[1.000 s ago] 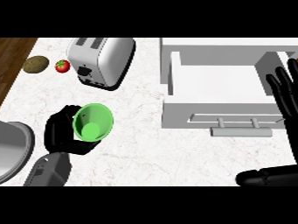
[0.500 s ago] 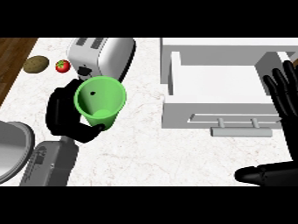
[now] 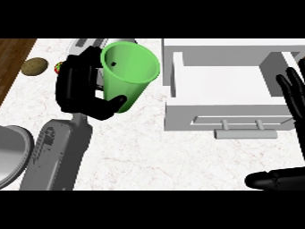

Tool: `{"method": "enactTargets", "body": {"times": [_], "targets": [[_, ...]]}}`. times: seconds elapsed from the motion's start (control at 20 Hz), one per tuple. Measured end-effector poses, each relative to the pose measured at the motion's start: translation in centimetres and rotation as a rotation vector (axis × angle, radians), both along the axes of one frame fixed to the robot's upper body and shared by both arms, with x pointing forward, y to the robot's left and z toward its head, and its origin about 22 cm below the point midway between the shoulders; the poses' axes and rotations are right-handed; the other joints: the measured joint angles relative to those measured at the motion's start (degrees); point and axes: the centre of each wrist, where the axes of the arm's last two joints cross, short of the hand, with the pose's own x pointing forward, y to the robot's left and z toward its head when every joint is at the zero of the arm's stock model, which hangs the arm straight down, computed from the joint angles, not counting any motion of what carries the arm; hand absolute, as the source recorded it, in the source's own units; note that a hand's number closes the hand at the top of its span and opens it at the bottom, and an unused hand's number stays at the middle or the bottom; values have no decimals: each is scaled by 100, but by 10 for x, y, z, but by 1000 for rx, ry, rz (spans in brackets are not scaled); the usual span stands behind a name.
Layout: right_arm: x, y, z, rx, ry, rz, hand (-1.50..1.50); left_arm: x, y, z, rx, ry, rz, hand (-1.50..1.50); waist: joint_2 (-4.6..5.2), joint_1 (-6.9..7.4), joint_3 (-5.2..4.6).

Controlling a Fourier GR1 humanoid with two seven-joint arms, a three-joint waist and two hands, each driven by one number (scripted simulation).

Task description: Pick up the cup, place it into the drawer and close the drawer

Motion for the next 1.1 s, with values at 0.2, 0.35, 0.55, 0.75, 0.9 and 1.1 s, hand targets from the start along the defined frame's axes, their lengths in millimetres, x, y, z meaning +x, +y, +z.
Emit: {"method": "enactTargets", "body": {"times": [0.2,0.35,0.55,0.75,0.9,1.1], "targets": [[2,-1,-3,-2,0,-4,-150,13,-22,33,25,-1,1,150,2,-7,0],[1,-4,-2,-3,-1,5,-150,26,-35,46,55,-5,4,150,7,-24,1],[3,-1,-5,-6,6,6,-150,39,-55,64,87,5,2,150,9,-34,0],[2,0,-8,-2,10,8,-150,48,-76,70,117,23,-2,150,13,-50,0],[1,1,-9,-6,10,8,-150,52,-91,75,148,41,-6,150,12,-57,0],[1,-5,-9,-11,10,14,-150,63,-105,77,172,66,7,150,22,-90,0]]}}
